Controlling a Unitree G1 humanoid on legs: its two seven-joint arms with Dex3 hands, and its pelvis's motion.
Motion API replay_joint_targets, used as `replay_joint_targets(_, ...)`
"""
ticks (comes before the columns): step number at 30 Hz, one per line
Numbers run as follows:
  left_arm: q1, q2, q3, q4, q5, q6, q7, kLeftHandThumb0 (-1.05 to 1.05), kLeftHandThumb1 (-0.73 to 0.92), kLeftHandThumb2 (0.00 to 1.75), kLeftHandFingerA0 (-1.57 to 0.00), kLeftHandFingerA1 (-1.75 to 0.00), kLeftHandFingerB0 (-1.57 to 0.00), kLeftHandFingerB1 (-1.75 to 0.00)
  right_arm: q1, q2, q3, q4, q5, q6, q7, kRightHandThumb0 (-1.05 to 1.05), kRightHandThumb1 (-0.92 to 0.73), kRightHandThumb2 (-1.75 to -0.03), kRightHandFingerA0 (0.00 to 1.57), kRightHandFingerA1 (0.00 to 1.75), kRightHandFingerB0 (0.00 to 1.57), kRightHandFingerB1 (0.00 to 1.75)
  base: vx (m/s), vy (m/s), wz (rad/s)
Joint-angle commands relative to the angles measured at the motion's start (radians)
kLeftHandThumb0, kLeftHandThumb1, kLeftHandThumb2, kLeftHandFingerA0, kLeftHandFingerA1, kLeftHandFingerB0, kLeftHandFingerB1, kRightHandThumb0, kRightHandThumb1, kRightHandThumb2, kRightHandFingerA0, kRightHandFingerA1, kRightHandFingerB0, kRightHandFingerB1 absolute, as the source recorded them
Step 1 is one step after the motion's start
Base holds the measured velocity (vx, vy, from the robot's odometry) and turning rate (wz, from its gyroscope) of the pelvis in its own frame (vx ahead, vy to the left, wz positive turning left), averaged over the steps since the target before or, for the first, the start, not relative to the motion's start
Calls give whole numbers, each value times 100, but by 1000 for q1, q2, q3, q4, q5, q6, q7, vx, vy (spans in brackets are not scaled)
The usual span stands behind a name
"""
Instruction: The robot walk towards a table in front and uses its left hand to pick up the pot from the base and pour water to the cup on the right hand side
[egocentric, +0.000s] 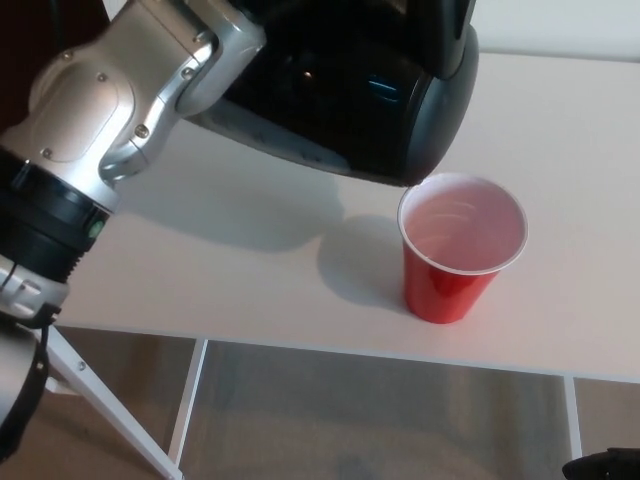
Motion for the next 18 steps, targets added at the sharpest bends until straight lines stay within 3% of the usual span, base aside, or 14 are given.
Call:
replay_joint_targets(1,-42,18,5,-17,18,-58,47,-32,53,60,-99,-164,-93,-57,0,-15,1,0,-3,10,-4,-66,-45,-53,96,61,68,56,0,0,0)
replay_joint_targets(9,-40,18,-5,-13,48,-82,84,-36,51,64,-100,-158,-94,-64,1,-16,13,1,-14,8,-9,-65,-46,-54,95,60,67,55,0,0,0)
replay_joint_targets(10,-42,17,-6,-8,46,-89,89,-29,56,56,-101,-160,-92,-64,2,-16,12,0,-13,8,-9,-66,-47,-54,94,61,67,55,0,0,0)
replay_joint_targets(18,-51,18,-5,-12,51,-92,72,-34,53,60,-98,-161,-93,-56,3,-16,7,0,-9,7,-3,-64,-47,-54,90,62,67,56,0,0,0)
